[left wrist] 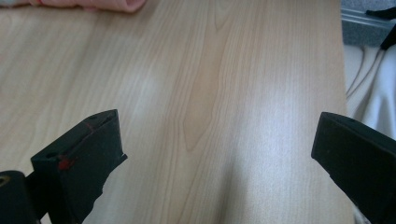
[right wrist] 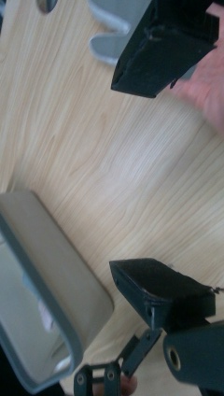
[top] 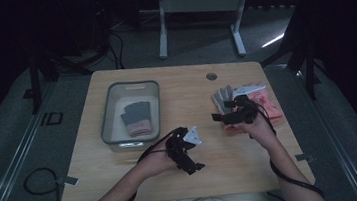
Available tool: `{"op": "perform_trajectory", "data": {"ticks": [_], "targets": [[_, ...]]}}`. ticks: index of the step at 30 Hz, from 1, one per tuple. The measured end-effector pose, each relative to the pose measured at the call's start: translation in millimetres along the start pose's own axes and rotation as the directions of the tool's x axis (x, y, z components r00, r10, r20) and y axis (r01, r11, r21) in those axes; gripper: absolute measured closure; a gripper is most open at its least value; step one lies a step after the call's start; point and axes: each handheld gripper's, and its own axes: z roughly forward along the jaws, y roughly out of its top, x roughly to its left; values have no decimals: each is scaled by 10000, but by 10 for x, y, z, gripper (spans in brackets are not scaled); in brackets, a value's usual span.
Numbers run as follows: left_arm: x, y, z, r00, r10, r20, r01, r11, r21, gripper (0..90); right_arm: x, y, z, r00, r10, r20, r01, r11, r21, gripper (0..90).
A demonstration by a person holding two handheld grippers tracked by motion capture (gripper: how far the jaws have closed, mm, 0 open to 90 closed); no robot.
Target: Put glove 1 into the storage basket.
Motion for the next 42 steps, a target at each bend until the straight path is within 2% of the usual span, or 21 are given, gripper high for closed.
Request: {"op": "perform_trajectory", "data": {"ticks": [2,6,9,11,13,14,16,17,20,21,23,27,31,34,36,38,42], "targets": [[-18,-59,44,10000,-66,15,66,9999,-86,17,-66,-48,-21,9998,-20,220,22,10000,-87,150],[-57,-183,132,9999,-130,-73,130,9999,-82,17,-212,-127,-65,9957,-89,919,98,9999,-103,277],[-84,-261,166,9995,-302,-93,301,9994,-147,17,-358,-200,-97,9861,33,1664,-7,9999,-156,426],[-84,-317,174,9989,-467,-40,466,9984,-325,17,-448,-237,-104,9803,106,1973,-101,9999,-35,476],[-83,-366,176,9971,-753,-130,744,9953,-624,17,-531,-255,-95,9764,52,2158,-87,9998,152,526],[-83,-366,176,9971,-753,-130,744,9953,-624,17,-531,-255,-95,9764,52,2158,-87,9998,152,526],[-110,-428,168,9953,-863,-449,820,9927,-887,17,-630,-236,-57,9707,-329,2382,213,9985,509,592],[-117,-440,162,9945,-901,-527,850,9921,-923,17,-652,-217,-46,9704,-423,2376,292,9979,586,619],[-144,-471,138,9907,-1167,-699,1069,9858,-1295,17,-690,-146,7,9692,-789,2335,601,9944,866,649],[-144,-471,138,9907,-1167,-699,1069,9858,-1295,17,-690,-146,7,9692,-789,2335,601,9944,866,649],[-177,-495,124,9869,-1225,-1045,1060,9828,-1513,17,-730,-100,83,9712,-800,2243,586,9932,1003,654],[-223,-533,114,9817,-1482,-1195,1266,9770,-1718,17,-772,-68,189,9696,-880,2285,592,9898,1299,653],[-277,-563,107,9775,-1610,-1361,1354,9743,-1799,17,-837,-74,344,9668,-973,2364,541,9816,1831,653],[-305,-579,110,9773,-1585,-1405,1331,9755,-1749,17,-857,-110,419,9677,-1049,2294,568,9767,2068,652],[-313,-591,113,9766,-1678,-1348,1415,9724,-1854,17,-863,-125,449,9669,-1089,2306,577,9742,2183,647],[-314,-595,118,9766,-1653,-1372,1389,9731,-1837,17,-857,-135,480,9649,-1148,2361,586,9708,2325,639],[-309,-603,132,9780,-1542,-1405,1282,9755,-1788,17,-817,-152,565,9526,-1677,2538,948,9565,2760,647]]}}
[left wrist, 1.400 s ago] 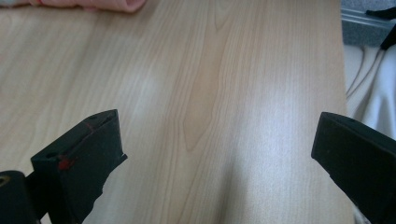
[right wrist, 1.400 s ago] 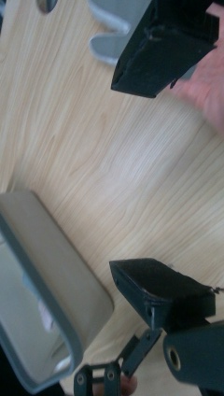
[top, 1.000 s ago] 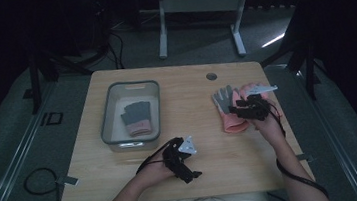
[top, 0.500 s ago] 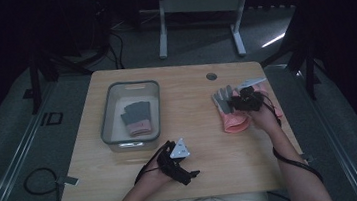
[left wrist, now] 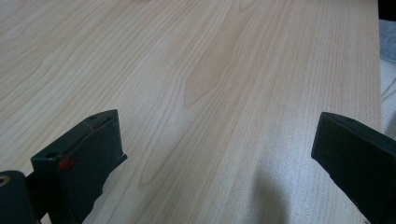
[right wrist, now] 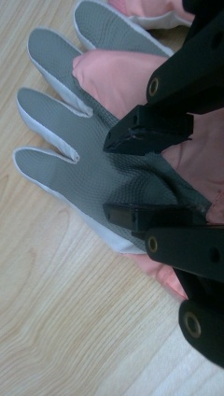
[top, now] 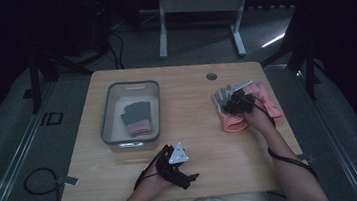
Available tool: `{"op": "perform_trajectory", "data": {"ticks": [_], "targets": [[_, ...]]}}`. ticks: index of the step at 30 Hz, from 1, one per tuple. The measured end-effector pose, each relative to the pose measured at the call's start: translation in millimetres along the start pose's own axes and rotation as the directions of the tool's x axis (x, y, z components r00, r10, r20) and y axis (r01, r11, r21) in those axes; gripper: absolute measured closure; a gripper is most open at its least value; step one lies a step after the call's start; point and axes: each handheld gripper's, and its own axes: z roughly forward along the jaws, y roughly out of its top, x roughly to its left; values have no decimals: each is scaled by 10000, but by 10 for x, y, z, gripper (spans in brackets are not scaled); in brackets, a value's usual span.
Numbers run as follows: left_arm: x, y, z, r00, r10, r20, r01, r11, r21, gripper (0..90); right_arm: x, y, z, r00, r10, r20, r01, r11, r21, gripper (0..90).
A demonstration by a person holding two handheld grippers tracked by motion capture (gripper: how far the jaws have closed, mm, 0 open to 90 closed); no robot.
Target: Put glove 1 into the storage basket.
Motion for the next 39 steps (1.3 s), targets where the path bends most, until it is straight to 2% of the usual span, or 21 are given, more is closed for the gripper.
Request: {"op": "perform_trajectory", "data": {"ticks": [3,6,9,10,12,15,18,22,25,26,27,29,31,33,34,36,39], "targets": [[10,-9,18,9999,126,3,-126,9998,132,17,28,1,37,10000,28,29,-28,10000,58,681],[21,-5,14,9999,124,13,-124,9999,74,17,60,-6,59,9988,473,82,-473,9989,60,792],[33,-7,15,9999,126,10,-126,9998,136,17,68,-10,49,9966,815,99,-816,9966,57,835],[36,-10,17,9999,153,1,-153,9998,153,17,75,-21,33,9912,1317,158,-1316,9913,-86,850],[43,-18,24,9999,123,-6,-123,9998,162,17,84,-12,3,9877,1541,274,-1536,9879,-199,877],[55,-27,27,10000,74,24,-75,9997,216,17,118,24,-113,9779,2012,566,-1979,9785,-586,889],[54,-31,22,10000,74,28,-75,9997,235,17,154,56,-260,9678,2469,498,-2408,9650,-1033,890],[46,-32,19,10000,92,36,-93,9998,192,17,244,120,-522,9653,2574,449,-2471,9551,-1636,891],[43,-33,21,9999,115,52,-116,9997,217,17,383,188,-772,9628,2646,553,-2484,9467,-2053,891],[41,-32,21,9999,122,53,-123,9996,238,17,422,205,-823,9622,2655,609,-2476,9457,-2106,892],[42,-31,18,9999,146,51,-147,9996,237,17,487,234,-897,9641,2549,752,-2343,9488,-2116,892],[45,-32,16,9999,122,40,-123,9997,230,17,576,259,-989,9621,2614,781,-2385,9449,-2243,891],[47,-33,15,9999,97,85,-99,9997,219,17,686,272,-1073,9625,2556,907,-2297,9461,-2284,892],[39,-35,13,9999,128,86,-129,9997,206,17,718,268,-1093,9613,2635,798,-2395,9432,-2301,891],[38,-37,15,9999,113,89,-115,9997,211,17,838,247,-1118,9619,2621,772,-2397,9451,-2223,891],[34,-40,19,9999,145,67,-146,9997,212,17,909,213,-1098,9591,2787,501,-2618,9401,-2185,892],[30,-40,19,9999,132,41,-132,9998,149,17,983,178,-1055,9544,2962,375,-2825,9365,-2077,891]]}}
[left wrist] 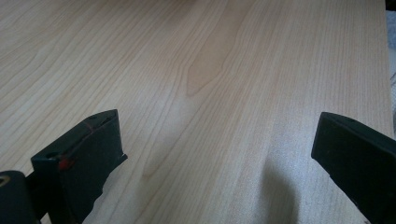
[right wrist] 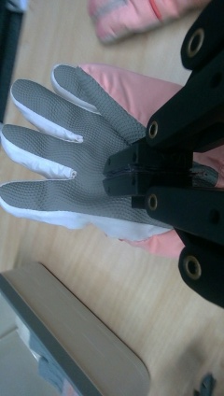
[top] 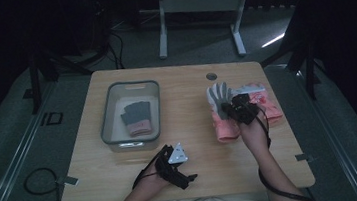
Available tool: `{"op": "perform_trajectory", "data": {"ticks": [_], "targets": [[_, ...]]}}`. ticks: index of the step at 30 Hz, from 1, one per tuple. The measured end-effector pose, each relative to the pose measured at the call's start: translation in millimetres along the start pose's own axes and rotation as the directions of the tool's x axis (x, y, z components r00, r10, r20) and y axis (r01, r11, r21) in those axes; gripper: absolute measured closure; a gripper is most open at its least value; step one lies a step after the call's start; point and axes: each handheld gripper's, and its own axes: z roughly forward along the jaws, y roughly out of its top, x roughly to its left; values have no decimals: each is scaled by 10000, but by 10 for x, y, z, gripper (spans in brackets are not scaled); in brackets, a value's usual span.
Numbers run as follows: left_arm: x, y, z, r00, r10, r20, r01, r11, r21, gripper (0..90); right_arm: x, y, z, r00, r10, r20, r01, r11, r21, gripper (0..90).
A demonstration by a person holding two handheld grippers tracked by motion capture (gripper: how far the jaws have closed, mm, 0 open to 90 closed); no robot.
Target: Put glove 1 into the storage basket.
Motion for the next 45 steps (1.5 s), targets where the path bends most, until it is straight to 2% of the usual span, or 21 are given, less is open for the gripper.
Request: {"op": "perform_trajectory", "data": {"ticks": [4,11,15,19,23,25,28,30,33,37,40,41,42,43,45], "targets": [[-10,0,4,10000,9,51,-9,10000,54,17,118,-165,187,9993,285,-221,-274,9985,463,891],[4,-10,5,9999,4,162,-6,10000,91,17,266,-316,533,9966,336,-753,-245,9927,1177,891],[16,-7,8,9999,-5,172,4,10000,82,17,314,-348,685,9960,565,-690,-461,9884,1445,890],[8,-5,5,9998,68,198,-71,9999,117,17,382,-377,803,9985,204,-516,-114,9856,1685,884],[1,-7,9,9997,155,163,-158,9997,170,17,405,-405,850,9989,260,-390,-189,9851,1709,873],[-4,-7,7,9997,155,198,-158,9998,149,17,398,-388,846,9981,463,-400,-392,9859,1629,839],[-5,-10,7,9996,191,209,-194,9997,167,17,394,-328,745,9980,225,-595,-144,9911,1324,787],[-6,-9,6,9996,188,225,-191,9997,137,17,363,-275,622,9972,23,-748,47,9956,935,762],[-3,-11,5,9996,69,260,-70,10000,45,17,219,-188,398,9970,-419,-651,437,9987,269,747],[4,-10,10,9998,82,200,-83,9999,76,17,-158,-122,152,9984,-533,-180,527,9980,-345,733],[5,-7,14,9998,52,201,-54,10000,69,17,-497,-125,49,9982,-471,379,490,9975,-504,731],[5,-7,14,9998,52,201,-54,10000,69,17,-497,-125,49,9982,-471,379,490,9975,-504,731],[5,-7,15,9998,69,178,-70,9999,78,17,-613,-136,24,9978,-431,504,460,9974,-563,729],[4,-7,15,9998,70,180,-71,9999,77,17,-817,-156,2,9968,-299,738,337,9982,-502,718],[2,-7,14,9998,107,182,-110,9999,129,17,-1011,-175,-12,9951,-220,960,268,9985,-487,710]]}}
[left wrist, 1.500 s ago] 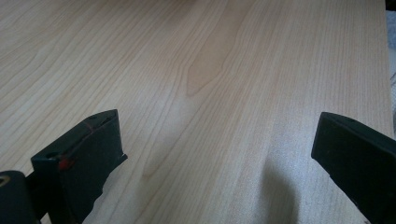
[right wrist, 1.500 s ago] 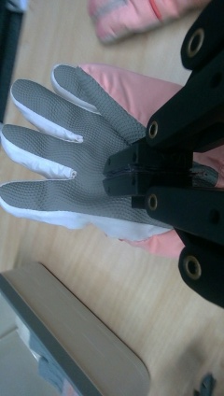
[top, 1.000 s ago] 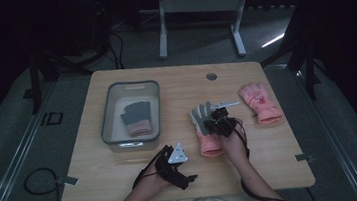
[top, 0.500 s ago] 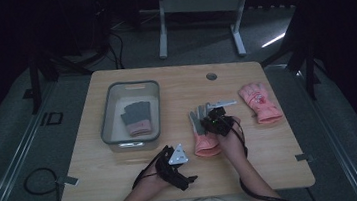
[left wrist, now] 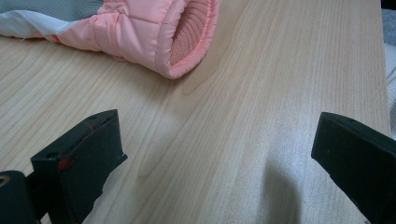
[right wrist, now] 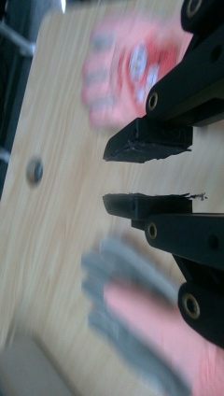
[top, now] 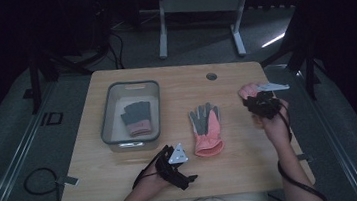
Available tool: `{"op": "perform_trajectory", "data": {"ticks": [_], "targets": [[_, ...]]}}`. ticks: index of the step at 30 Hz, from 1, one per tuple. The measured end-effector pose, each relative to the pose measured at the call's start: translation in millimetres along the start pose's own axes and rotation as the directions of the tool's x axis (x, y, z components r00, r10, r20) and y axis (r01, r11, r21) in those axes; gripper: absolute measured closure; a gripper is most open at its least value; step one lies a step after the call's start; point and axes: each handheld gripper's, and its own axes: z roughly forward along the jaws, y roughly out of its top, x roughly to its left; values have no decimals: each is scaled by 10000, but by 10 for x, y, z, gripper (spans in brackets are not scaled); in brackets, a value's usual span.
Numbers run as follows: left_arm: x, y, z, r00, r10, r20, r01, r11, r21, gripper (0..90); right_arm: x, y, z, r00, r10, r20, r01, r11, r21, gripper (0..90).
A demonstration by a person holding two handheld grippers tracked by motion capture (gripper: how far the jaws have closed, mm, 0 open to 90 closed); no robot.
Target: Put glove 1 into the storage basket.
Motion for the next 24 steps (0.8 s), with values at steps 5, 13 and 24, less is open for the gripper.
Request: {"op": "perform_trajectory", "data": {"ticks": [5,13,24], "targets": [[-2,-11,8,10000,-3,-73,3,10000,58,17,-405,-86,88,9952,-556,807,532,9981,311,671],[-19,-7,12,10000,10,-95,-9,10000,50,17,-779,-182,315,9939,-559,953,467,9943,955,614],[-9,-13,12,9999,-67,-123,68,10000,52,17,-922,-216,683,9970,-392,674,285,9879,1526,580]]}}
